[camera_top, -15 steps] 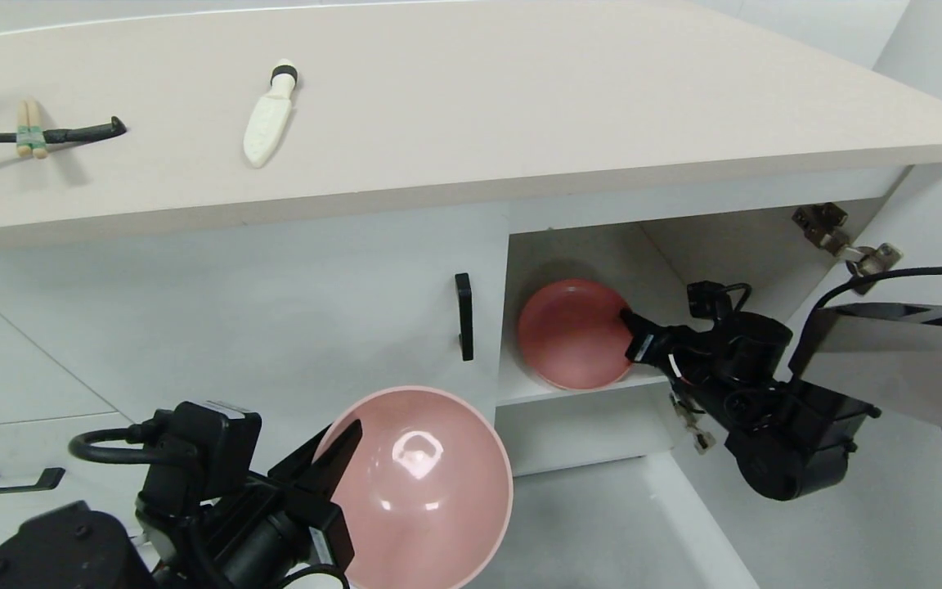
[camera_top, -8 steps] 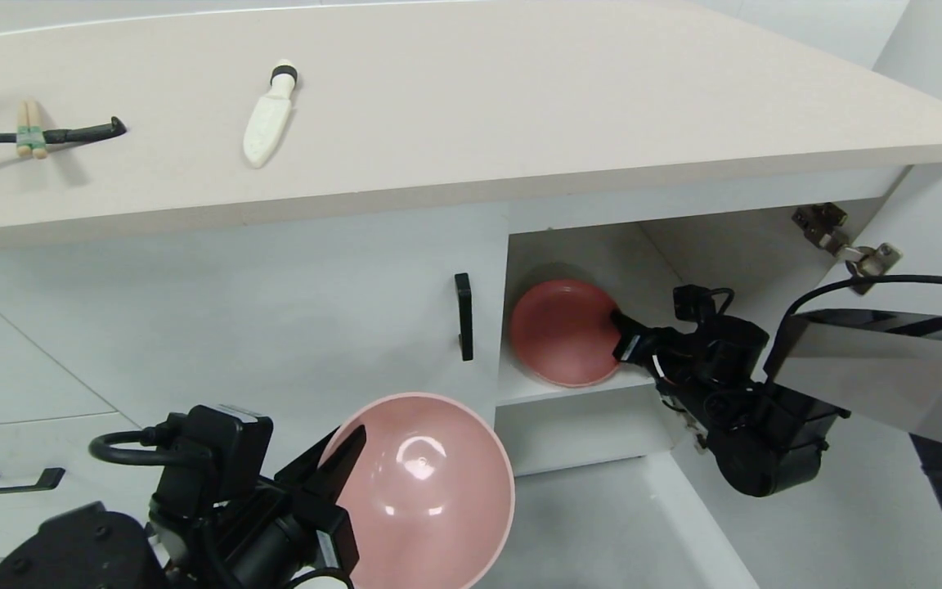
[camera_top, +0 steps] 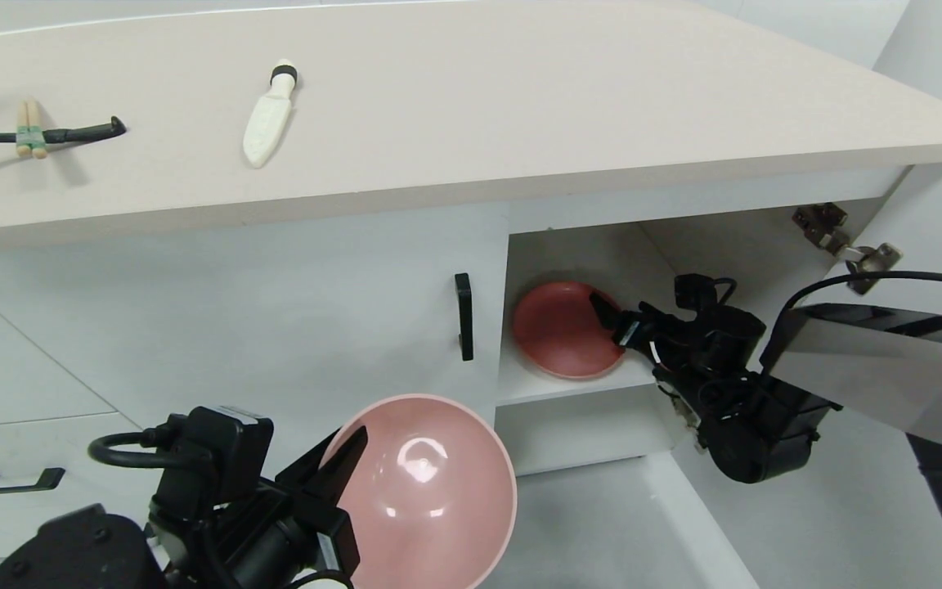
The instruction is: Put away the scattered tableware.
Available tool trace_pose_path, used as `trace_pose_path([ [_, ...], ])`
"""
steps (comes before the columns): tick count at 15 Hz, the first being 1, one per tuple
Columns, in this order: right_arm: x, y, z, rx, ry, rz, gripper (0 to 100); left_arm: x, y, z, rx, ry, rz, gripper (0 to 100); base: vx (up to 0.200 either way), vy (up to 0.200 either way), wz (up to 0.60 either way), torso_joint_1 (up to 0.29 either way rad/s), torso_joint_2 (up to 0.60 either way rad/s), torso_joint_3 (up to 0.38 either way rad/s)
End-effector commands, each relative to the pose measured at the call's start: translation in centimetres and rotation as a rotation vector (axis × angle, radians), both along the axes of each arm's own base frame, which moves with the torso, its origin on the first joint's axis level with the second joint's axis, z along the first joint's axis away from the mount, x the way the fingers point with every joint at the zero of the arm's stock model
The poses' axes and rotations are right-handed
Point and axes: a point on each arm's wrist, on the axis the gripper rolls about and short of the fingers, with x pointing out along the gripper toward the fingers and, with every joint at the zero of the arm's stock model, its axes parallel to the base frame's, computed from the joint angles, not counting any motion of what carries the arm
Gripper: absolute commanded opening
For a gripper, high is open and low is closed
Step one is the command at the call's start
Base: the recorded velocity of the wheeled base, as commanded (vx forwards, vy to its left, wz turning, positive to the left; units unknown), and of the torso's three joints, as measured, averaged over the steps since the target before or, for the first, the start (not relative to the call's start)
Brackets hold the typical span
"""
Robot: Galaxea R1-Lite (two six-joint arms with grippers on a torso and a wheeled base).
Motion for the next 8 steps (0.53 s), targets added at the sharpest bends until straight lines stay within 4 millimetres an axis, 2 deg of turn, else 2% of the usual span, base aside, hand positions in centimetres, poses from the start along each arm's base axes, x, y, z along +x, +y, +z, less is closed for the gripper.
trace_pose_path([
  [1,-2.3,0.2,1.7,-0.029,0.012,0.020,100,-0.3,-0.1,0.1,-0.004,-0.002,-0.014,0,0.000,0.000,0.00,0.000,0.00,0.000],
  [2,-4.2,1.0,2.7,-0.052,0.024,0.051,100,-0.6,-0.2,0.1,-0.002,-0.003,-0.029,0,0.000,0.000,0.00,0.000,0.00,0.000],
  [4,-9.4,1.7,5.0,-0.074,0.057,0.110,100,-1.1,-0.2,0.2,-0.001,-0.007,-0.056,0,0.000,0.000,0.00,0.000,0.00,0.000],
  [6,-15.5,1.9,7.9,-0.087,0.051,0.203,100,-1.8,-0.1,0.6,-0.011,-0.022,-0.081,0,0.000,0.000,0.00,0.000,0.00,0.000],
  [7,-15.5,1.9,7.9,-0.087,0.051,0.203,100,-1.8,-0.1,0.6,-0.011,-0.022,-0.081,0,0.000,0.000,0.00,0.000,0.00,0.000],
  [8,-19.8,0.9,10.8,-0.059,-0.017,0.251,100,-2.4,0.0,1.0,-0.018,-0.039,-0.112,0,0.000,0.000,0.00,0.000,0.00,0.000],
])
